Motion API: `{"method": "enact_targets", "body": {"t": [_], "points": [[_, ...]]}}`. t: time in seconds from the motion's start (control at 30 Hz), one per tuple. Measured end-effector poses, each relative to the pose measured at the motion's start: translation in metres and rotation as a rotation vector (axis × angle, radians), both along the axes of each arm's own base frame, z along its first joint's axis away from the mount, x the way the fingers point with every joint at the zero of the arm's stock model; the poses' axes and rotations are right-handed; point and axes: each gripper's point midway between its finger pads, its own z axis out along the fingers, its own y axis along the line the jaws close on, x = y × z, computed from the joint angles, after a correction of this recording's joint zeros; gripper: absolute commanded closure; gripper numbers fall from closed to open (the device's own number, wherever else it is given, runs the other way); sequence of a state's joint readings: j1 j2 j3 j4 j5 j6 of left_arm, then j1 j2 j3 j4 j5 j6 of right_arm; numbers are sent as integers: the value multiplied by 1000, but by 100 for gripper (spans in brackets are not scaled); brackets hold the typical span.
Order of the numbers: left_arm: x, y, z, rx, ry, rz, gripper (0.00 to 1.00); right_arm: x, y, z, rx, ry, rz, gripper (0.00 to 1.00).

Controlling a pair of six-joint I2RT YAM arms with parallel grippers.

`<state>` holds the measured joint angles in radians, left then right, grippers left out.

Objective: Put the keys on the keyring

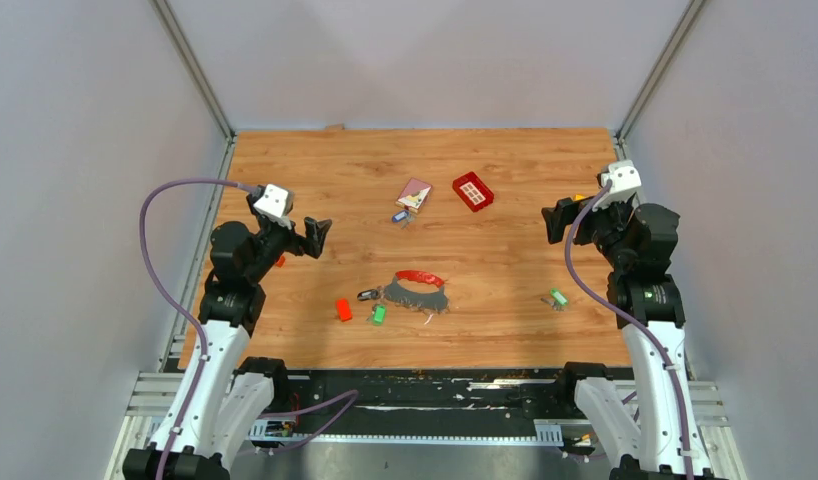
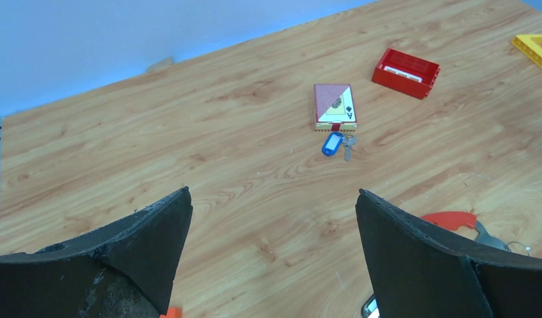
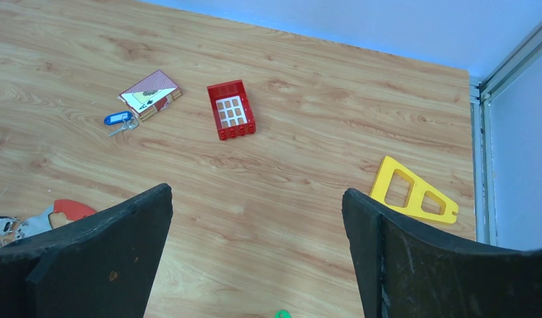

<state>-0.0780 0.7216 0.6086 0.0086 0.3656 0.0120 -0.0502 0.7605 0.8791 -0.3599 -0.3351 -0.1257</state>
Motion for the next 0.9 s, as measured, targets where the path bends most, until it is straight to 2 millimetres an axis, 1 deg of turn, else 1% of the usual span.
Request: {"method": "enact_targets", "body": {"t": [0.23,0.33,0.4,0.47,0.5,0.63,0.67,0.7,0.73,0.83,0.9], "points": [[-2,-1,-3,4,12,-11,0,-1,4,-1,-9,-2,28,0],[-4,-4,-7,16,25,-34,0,-4,13,-2,-38,-11,102,0],[-8,-9,-12,39,37,-76,0,-9,24,-10,-66,-6,189,0],[-14,-16,-18,70,58,-140,0,-16,38,-22,-81,22,281,0],[-16,-20,-20,85,66,-174,0,-20,48,-29,-89,43,340,0],[-22,-31,-27,126,104,-284,0,-36,97,-62,-152,131,569,0],[-24,-33,-30,132,114,-304,0,-37,99,-66,-174,140,582,0],[-25,-35,-33,137,123,-320,0,-44,119,-82,-207,182,659,0],[-26,-36,-36,140,133,-331,0,-47,128,-92,-235,207,696,1],[-30,-37,-38,146,138,-348,0,-56,152,-123,-318,287,792,3],[-31,-37,-35,151,123,-349,0,-60,163,-143,-365,345,840,6]]}}
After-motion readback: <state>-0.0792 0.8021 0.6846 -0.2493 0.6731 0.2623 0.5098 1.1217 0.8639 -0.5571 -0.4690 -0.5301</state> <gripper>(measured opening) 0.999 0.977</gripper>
